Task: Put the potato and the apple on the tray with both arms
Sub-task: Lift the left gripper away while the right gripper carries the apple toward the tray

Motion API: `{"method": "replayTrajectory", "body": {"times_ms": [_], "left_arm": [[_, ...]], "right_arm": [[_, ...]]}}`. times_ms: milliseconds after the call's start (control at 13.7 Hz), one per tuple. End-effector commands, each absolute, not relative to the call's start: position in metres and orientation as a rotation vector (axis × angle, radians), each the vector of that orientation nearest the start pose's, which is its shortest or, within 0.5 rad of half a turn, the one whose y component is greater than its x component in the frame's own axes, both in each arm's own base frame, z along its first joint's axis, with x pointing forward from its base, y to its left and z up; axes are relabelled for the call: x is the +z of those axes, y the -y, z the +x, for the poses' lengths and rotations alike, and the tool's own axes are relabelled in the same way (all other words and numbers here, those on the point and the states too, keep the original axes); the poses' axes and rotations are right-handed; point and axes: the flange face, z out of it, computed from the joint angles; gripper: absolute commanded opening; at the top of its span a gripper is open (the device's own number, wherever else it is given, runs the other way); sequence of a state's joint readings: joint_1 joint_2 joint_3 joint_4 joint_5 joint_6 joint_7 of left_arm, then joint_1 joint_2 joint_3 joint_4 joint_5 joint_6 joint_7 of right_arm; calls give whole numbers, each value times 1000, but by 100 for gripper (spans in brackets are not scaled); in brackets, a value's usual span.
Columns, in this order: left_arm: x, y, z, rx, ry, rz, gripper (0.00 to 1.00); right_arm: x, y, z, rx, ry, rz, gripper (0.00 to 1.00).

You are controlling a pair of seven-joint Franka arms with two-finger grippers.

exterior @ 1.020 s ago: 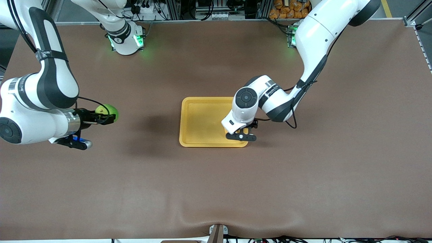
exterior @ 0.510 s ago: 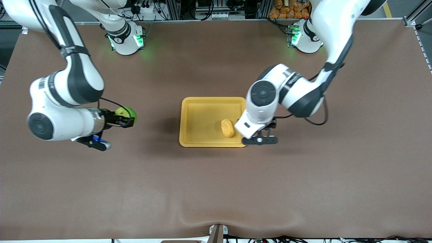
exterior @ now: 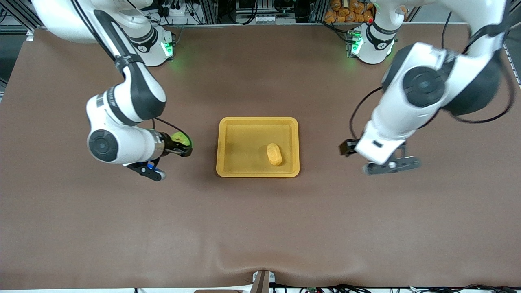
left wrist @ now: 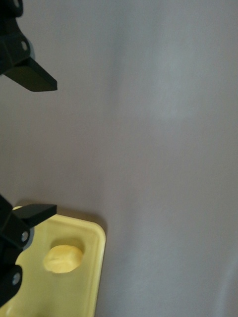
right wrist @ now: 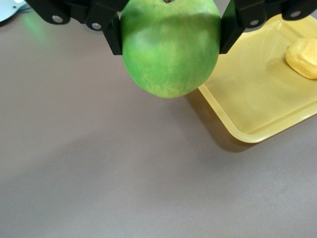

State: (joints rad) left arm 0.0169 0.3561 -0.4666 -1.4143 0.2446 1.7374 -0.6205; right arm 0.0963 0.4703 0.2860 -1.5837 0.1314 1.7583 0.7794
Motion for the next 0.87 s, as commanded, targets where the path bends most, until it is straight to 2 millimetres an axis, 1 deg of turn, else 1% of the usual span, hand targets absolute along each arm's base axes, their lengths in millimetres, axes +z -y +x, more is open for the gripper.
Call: {"method": "replayTrajectory", "body": {"times_ms": [0,73,219,291,364,437,583,656,802], "left_arm": [[547,193,612,-93,307,-3047,100],[557,182,611,-106,333,-3038,100],[568,169,606,-94,339,-3022,100],[574,159,605,-91,311,-3018,100],[582,148,603,-100,282,-3017,100],[588,138,601,-95,247,-3015,100],[603,116,596,-82,185,-3036,100],[606,104,594,-63,155,-3044,100],[616,87,587,-34,96,-3053,100]], "right_arm": [[348,-255,602,557,-754,-2922,8],[342,-260,603,546,-776,-2916,8],[332,-275,601,537,-796,-2912,8],[331,-281,600,521,-807,-2906,8],[321,-287,600,524,-824,-2902,8],[317,-296,598,511,-842,-2897,8],[306,-306,598,493,-870,-2883,7],[299,-315,595,489,-892,-2877,7],[286,-330,593,474,-926,-2861,7]]}}
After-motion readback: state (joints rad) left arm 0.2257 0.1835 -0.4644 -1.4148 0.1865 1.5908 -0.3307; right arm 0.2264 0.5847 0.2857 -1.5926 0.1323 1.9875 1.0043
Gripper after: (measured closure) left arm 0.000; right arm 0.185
